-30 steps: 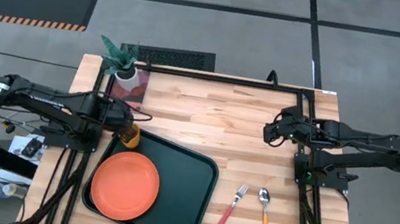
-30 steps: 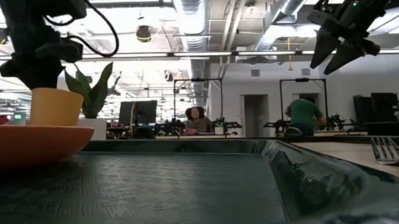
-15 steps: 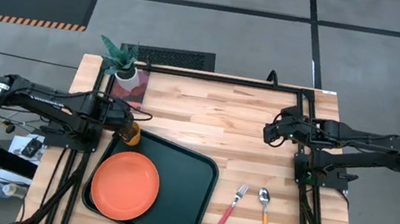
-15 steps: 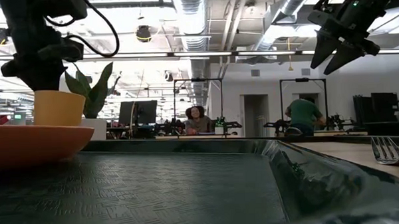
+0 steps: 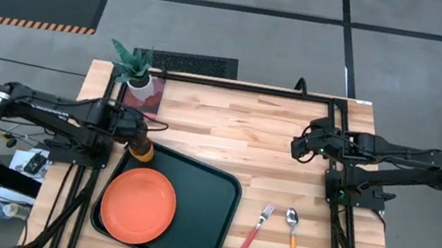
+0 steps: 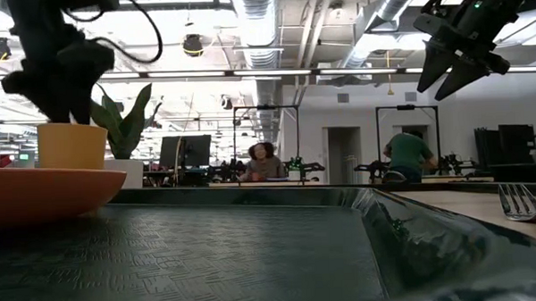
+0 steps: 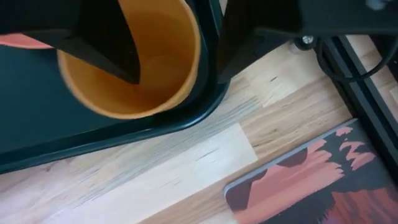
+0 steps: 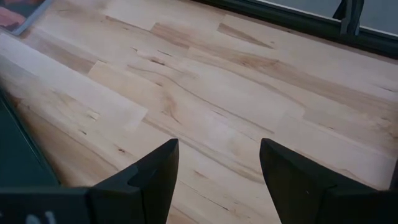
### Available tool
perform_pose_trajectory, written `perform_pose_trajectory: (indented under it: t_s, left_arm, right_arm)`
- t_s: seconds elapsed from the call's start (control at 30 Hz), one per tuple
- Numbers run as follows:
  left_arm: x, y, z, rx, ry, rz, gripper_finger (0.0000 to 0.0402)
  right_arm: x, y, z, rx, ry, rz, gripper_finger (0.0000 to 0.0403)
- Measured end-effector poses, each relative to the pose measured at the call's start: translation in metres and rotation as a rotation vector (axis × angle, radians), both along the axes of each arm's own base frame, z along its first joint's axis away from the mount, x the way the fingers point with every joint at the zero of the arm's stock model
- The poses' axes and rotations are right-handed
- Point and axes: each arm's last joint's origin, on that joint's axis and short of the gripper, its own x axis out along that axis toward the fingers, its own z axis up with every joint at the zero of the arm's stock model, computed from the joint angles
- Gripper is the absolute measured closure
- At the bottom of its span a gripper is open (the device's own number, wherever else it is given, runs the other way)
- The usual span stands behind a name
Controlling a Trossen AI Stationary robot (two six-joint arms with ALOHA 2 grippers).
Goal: Pick and place plate/cup/fork/spoon on tray
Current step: Put the pink fork on the right of the black tray
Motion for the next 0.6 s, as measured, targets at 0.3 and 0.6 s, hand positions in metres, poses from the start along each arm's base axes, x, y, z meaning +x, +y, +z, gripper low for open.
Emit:
perform_pose_trajectory:
  t_s: [0.3, 0.6]
  left_arm:
    - [0.007, -0.001, 0.040, -0.013, -0.119, -0.016, 0.0205]
    - [0.026, -0.006, 0.071, -0.109, -0.386, -0.161, 0.0207]
  right_arm:
    - [0.000, 0.000, 0.000, 0.000, 0.000, 0.000, 0.0152]
    - [0.000, 0.002, -0.001, 0.038, 0.014, 0.056, 0.0152]
